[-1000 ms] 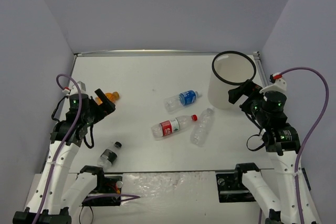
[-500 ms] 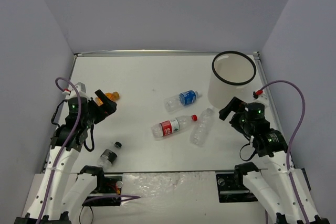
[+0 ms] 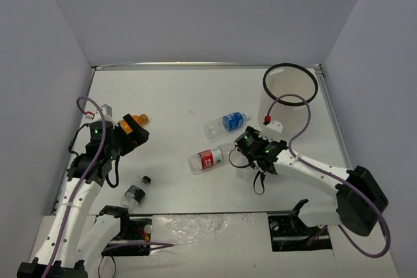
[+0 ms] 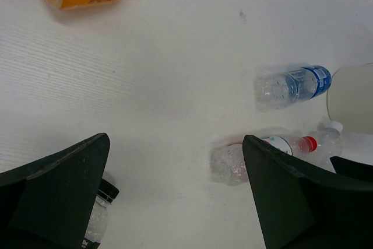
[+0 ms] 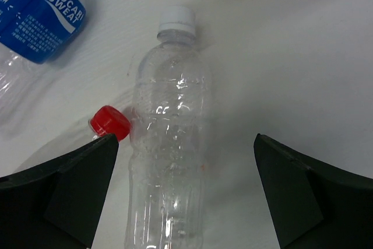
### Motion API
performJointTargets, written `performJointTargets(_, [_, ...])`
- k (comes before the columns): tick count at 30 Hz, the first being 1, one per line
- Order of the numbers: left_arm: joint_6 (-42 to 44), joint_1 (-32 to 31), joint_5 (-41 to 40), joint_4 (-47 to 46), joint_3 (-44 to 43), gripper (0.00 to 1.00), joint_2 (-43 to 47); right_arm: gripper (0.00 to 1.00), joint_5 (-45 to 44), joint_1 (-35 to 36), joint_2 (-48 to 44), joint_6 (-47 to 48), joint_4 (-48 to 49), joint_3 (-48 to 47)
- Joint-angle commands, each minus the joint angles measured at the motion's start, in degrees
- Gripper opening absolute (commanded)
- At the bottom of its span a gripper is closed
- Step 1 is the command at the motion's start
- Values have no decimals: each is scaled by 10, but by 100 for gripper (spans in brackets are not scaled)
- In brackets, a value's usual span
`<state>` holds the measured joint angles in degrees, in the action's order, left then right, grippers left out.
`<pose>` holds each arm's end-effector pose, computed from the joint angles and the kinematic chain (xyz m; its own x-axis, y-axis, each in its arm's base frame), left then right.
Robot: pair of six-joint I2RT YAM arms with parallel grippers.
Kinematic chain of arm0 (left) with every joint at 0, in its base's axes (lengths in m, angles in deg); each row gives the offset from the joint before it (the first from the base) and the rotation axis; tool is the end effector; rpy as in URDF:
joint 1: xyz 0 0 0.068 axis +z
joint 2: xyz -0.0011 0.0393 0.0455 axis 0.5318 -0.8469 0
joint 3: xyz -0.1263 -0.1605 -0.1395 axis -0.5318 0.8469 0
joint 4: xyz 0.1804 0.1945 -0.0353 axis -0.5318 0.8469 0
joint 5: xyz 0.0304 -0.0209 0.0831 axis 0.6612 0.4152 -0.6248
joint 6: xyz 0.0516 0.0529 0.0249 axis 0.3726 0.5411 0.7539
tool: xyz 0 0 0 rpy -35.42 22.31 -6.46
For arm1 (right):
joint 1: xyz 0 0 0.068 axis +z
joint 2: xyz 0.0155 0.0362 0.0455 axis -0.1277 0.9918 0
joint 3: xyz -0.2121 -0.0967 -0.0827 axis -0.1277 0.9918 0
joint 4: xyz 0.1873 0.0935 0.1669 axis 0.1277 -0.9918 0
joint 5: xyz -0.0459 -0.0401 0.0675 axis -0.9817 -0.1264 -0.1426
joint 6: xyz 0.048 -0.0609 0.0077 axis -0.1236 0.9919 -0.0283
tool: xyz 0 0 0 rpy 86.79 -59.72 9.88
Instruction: Put the plastic bottles in the bin
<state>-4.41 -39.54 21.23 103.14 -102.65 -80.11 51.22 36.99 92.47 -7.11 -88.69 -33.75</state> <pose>0.2193 -0.0357 0.2760 -0.5106 -0.5927 -0.6228 -0.1522 0.7753 -0.6130 0.2250 0.1636 0.1610 -0.5164 0.4474 -0.7302 0.3198 0.8917 0.3202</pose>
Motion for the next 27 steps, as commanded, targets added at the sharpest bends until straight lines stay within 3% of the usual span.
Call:
performJointTargets(1, [-4,-4,3,-37,-13,97,2,100,-104,-3,37,-68,25,-29])
performJointTargets(11, [-4,-5,-2,-35,-15,97,-19,99,-27,-47,164,-31,112,-30])
performJointTargets(13, [-4,-6,-5,-34,-15,97,-17,87,-2,-59,163,-38,147,-5])
performJointTargets(17, [-5,-7,-17,-29,-16,97,-12,54,-17,-58,106,-51,164,35])
performJointTargets(22, [-6,-7,-27,-29,-16,97,-15,38,-14,-47,-14,-5,164,70])
performJointTargets(27, [-6,-8,-29,-31,-15,97,-24,37,65,-17,-134,179,189,24])
